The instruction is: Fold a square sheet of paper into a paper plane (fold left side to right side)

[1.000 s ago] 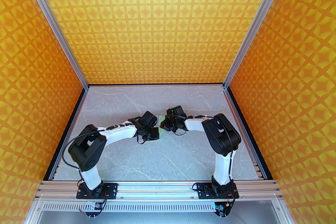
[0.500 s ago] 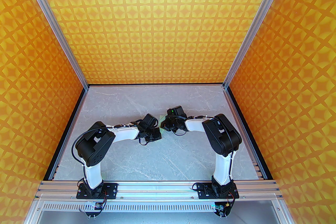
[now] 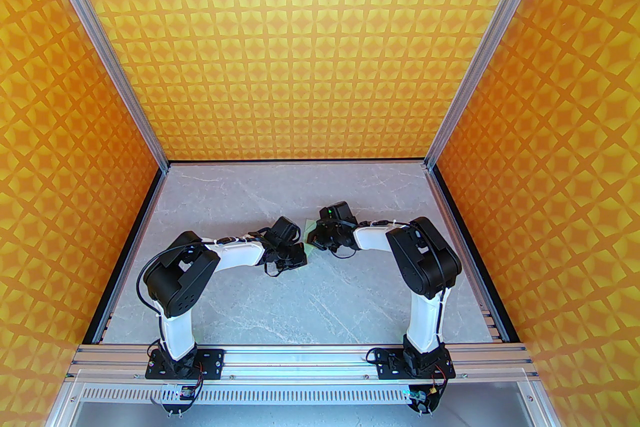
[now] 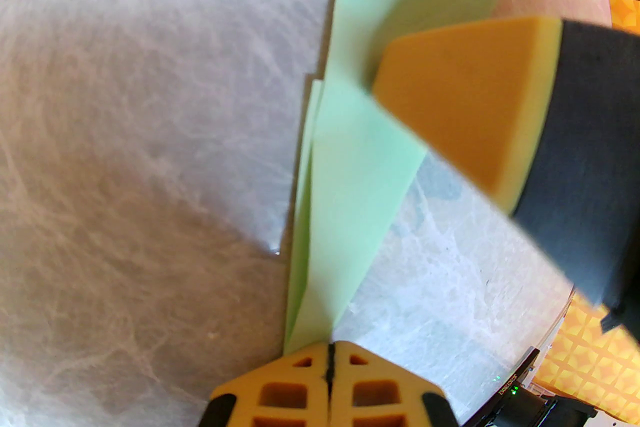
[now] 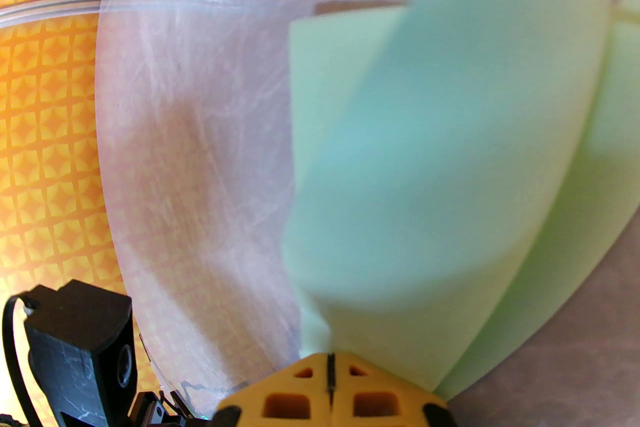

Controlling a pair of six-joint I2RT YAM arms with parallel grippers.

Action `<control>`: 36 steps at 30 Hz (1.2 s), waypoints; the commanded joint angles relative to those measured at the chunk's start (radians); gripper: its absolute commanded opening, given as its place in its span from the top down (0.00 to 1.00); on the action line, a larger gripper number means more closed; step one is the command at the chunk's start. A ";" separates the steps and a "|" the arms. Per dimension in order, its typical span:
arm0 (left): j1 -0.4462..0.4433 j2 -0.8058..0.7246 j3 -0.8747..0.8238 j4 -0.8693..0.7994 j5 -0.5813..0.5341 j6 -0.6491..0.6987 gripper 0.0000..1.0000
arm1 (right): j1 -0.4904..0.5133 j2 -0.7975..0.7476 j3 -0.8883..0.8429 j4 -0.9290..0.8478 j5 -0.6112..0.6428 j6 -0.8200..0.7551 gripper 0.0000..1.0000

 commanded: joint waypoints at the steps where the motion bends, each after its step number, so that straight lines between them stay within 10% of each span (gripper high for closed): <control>1: -0.012 0.102 -0.095 -0.175 -0.045 0.016 1.00 | -0.049 0.040 0.028 -0.056 0.055 -0.038 1.00; 24: -0.019 0.105 -0.125 -0.149 -0.006 0.007 1.00 | -0.254 0.173 0.252 -0.226 0.104 -0.109 1.00; 36: -0.028 0.102 -0.080 -0.169 -0.005 0.012 1.00 | -0.190 -0.118 -0.003 0.009 -0.018 -0.022 0.99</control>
